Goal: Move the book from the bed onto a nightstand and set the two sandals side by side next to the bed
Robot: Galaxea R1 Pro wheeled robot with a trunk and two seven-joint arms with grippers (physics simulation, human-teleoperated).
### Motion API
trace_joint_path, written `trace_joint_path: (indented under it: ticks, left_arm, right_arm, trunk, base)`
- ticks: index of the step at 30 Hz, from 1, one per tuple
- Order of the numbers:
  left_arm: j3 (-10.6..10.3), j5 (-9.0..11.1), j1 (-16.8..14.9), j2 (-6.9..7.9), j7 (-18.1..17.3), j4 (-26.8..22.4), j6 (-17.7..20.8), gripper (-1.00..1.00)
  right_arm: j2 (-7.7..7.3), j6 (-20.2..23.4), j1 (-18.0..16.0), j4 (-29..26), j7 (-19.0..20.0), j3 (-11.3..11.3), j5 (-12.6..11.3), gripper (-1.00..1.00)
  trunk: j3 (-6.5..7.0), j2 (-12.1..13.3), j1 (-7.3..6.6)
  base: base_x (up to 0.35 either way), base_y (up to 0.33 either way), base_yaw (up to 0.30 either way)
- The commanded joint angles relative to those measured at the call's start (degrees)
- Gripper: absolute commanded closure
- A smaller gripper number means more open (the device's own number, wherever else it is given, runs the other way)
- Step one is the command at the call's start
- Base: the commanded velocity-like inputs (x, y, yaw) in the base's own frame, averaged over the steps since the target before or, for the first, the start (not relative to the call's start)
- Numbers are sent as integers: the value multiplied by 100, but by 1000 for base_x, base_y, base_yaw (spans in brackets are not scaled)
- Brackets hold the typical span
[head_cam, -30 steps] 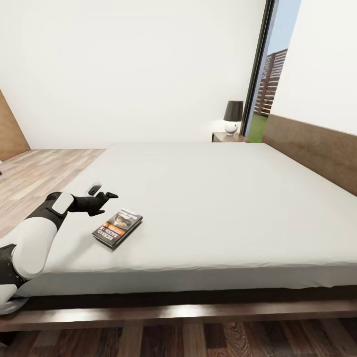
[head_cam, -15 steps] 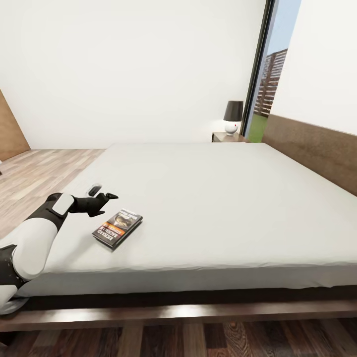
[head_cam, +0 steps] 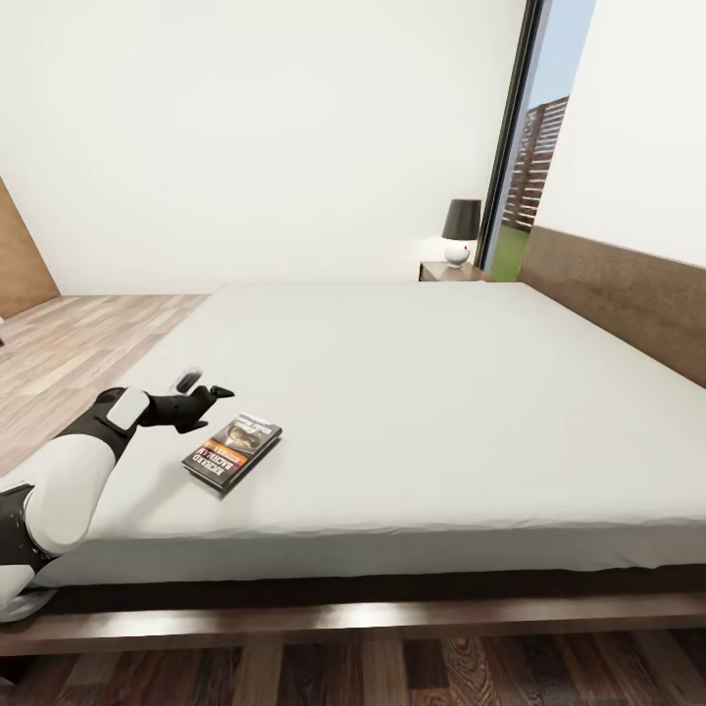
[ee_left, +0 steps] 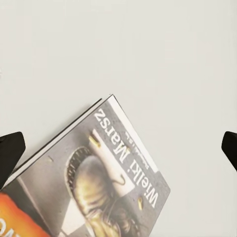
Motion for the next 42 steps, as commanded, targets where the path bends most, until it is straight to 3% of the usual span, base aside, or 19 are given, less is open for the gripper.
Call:
trace_joint_path:
  ticks: [1, 42]
  left_arm:
    - [38, -32, -1, 1, -22, 8, 12, -100]
    - [38, -50, 86, 6, -26, 201, -194, -100]
  right_arm:
    - [3, -49, -7, 17, 19, 46, -27, -100]
    - [12, -49, -7, 17, 19, 51, -22, -100]
  trunk:
    - [-5, -2, -1]
    - [-5, -2, -1]
  base:
    - [0, 0, 0]
    - [0, 0, 0]
